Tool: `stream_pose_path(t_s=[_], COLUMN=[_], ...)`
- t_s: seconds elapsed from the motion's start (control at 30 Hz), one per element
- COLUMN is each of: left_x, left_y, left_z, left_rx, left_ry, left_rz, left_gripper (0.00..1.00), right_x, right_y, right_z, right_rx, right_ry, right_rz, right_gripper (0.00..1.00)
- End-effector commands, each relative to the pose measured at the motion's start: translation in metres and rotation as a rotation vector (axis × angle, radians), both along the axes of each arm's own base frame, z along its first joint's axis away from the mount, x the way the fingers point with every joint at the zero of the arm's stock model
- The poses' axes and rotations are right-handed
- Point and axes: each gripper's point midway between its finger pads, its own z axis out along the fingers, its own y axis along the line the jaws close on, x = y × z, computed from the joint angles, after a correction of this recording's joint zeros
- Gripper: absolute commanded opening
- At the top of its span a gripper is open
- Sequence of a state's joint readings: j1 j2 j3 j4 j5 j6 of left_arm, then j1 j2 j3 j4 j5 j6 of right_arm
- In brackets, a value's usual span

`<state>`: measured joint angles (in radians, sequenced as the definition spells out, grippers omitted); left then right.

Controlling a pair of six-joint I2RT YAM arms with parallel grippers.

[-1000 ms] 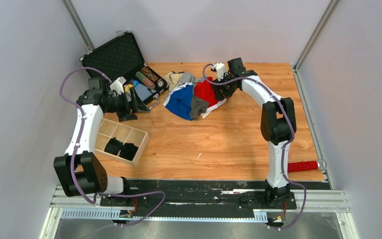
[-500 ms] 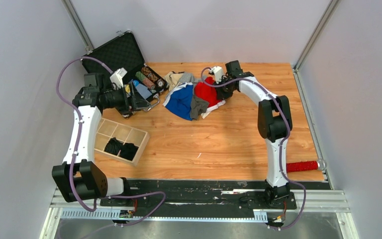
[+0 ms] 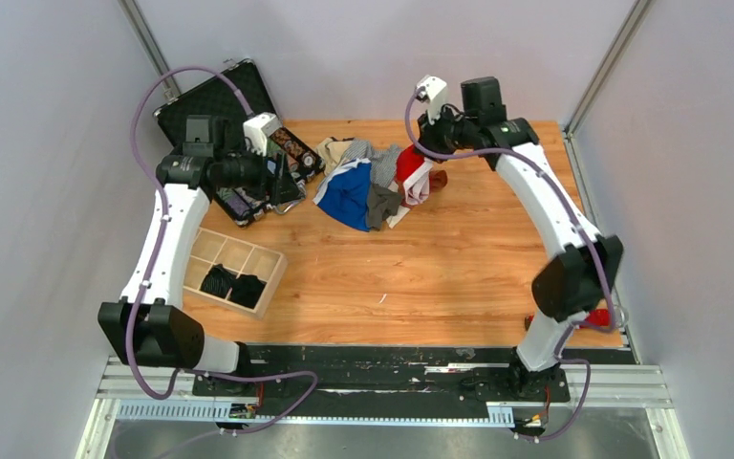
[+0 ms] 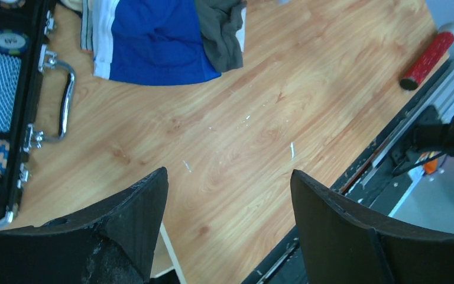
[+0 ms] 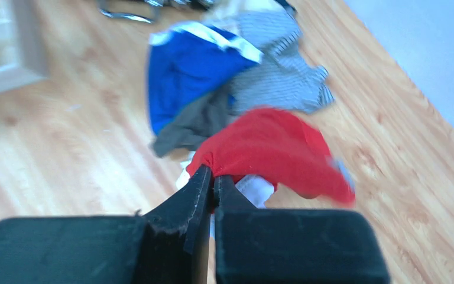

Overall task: Roll the underwear
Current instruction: Pick up the underwear from the center of the board, then place the underwear at the center of the board.

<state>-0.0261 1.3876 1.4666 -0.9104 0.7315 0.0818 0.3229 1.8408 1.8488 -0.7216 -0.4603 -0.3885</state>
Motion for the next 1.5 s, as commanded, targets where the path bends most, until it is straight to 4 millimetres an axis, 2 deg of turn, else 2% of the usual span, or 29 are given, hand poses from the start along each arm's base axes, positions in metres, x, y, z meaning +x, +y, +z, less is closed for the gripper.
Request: stream_pose_path(t_s=[0.0, 0.03, 0.1, 0.2, 0.27, 0.33, 0.37, 0.4, 0.43, 0.5, 0.57, 0.63, 0.7, 0.73, 0.77, 0.8, 0.83, 0.87, 0.9, 0.97, 1.03, 1.07, 1.1, 1.13, 1.17, 1.2, 1.27, 1.37, 1.47], left_x=[0.005, 0.004, 0.000, -0.010, -0.018, -0.026, -0.025, -0.028, -0.027, -0.032, -0.039, -0.050, -0.067, -0.077, -0.088, -0.098, -0.111, -0.119, -0.134, -0.145, -0.150, -0.147, -0.153, -0.147, -0.156, -0.151, -0.161, -0.170, -0.164], left_y=[-0.005, -0.010, -0.017, -0.031, -0.043, -0.055, -0.058, -0.059, -0.065, -0.077, -0.090, -0.103, -0.108, -0.112, -0.110, -0.111, -0.108, -0.110, -0.106, -0.103, -0.106, -0.113, -0.114, -0.123, -0.123, -0.131, -0.136, -0.144, -0.152], left_z=[0.002, 0.001, -0.001, -0.009, -0.016, -0.027, -0.029, -0.041, -0.043, -0.055, -0.065, -0.075, -0.094, -0.097, -0.112, -0.111, -0.127, -0.124, -0.135, -0.146, -0.152, -0.150, -0.156, -0.151, -0.162, -0.156, -0.167, -0.177, -0.181], left_rx=[0.122, 0.136, 0.150, 0.157, 0.173, 0.190, 0.190, 0.201, 0.208, 0.247, 0.292, 0.325, 0.376, 0.392, 0.407, 0.417, 0.417, 0.426, 0.446, 0.453, 0.429, 0.417, 0.406, 0.394, 0.381, 0.369, 0.355, 0.365, 0.387], left_ry=[-0.101, -0.114, -0.125, -0.130, -0.139, -0.143, -0.161, -0.146, -0.169, -0.193, -0.223, -0.236, -0.241, -0.283, -0.273, -0.338, -0.334, -0.436, -0.504, -0.599, -0.670, -0.727, -0.761, -0.845, -0.882, -0.969, -1.040, -1.062, -1.099], left_rz=[-0.102, -0.130, -0.170, -0.237, -0.293, -0.345, -0.353, -0.361, -0.382, -0.438, -0.507, -0.576, -0.660, -0.725, -0.764, -0.826, -0.875, -0.952, -1.045, -1.117, -1.150, -1.148, -1.176, -1.164, -1.198, -1.187, -1.223, -1.276, -1.250], left_gripper=[0.82, 0.82, 0.83, 0.82, 0.83, 0.82, 0.82, 0.82, 0.82, 0.82, 0.82, 0.81, 0.79, 0.79, 0.78, 0.78, 0.77, 0.75, 0.75, 0.74, 0.75, 0.75, 0.77, 0.78, 0.79, 0.80, 0.80, 0.79, 0.78], right_x=[-0.093, -0.115, -0.144, -0.169, -0.175, -0.169, -0.164, -0.155, -0.144, -0.122, -0.099, -0.083, -0.082, -0.087, -0.096, -0.106, -0.116, -0.125, -0.133, -0.150, -0.162, -0.168, -0.173, -0.177, -0.180, -0.182, -0.184, -0.182, -0.181], right_y=[0.020, 0.021, 0.020, 0.018, 0.020, 0.018, 0.014, 0.007, -0.005, -0.034, -0.064, -0.095, -0.109, -0.110, -0.107, -0.105, -0.102, -0.102, -0.102, -0.102, -0.103, -0.103, -0.104, -0.104, -0.105, -0.105, -0.107, -0.110, -0.111], right_z=[0.042, 0.040, 0.047, 0.060, 0.057, 0.036, 0.019, 0.001, -0.018, -0.047, -0.061, -0.066, -0.060, -0.058, -0.053, -0.054, -0.057, -0.059, -0.063, -0.070, -0.075, -0.078, -0.080, -0.082, -0.083, -0.084, -0.083, -0.081, -0.080], right_rx=[0.102, 0.123, 0.174, 0.281, 0.340, 0.391, 0.412, 0.435, 0.466, 0.553, 0.537, 0.482, 0.435, 0.405, 0.385, 0.364, 0.333, 0.317, 0.313, 0.313, 0.312, 0.312, 0.310, 0.306, 0.303, 0.300, 0.292, 0.278, 0.272], right_ry=[0.075, 0.112, 0.169, 0.271, 0.342, 0.464, 0.553, 0.638, 0.727, 0.872, 0.835, 0.761, 0.685, 0.648, 0.614, 0.596, 0.576, 0.558, 0.556, 0.562, 0.567, 0.571, 0.574, 0.573, 0.575, 0.572, 0.562, 0.540, 0.526], right_rz=[0.155, 0.204, 0.211, 0.162, 0.119, 0.020, -0.048, -0.120, -0.212, -0.377, -0.448, -0.519, -0.490, -0.451, -0.408, -0.372, -0.335, -0.325, -0.323, -0.330, -0.340, -0.342, -0.345, -0.348, -0.353, -0.355, -0.358, -0.365, -0.361], right_gripper=[0.00, 0.00, 0.00, 0.00, 0.00, 0.02, 0.09, 0.25, 0.38, 0.44, 0.47, 0.47, 0.45, 0.45, 0.45, 0.45, 0.45, 0.45, 0.45, 0.45, 0.45, 0.46, 0.46, 0.46, 0.46, 0.47, 0.47, 0.48, 0.49])
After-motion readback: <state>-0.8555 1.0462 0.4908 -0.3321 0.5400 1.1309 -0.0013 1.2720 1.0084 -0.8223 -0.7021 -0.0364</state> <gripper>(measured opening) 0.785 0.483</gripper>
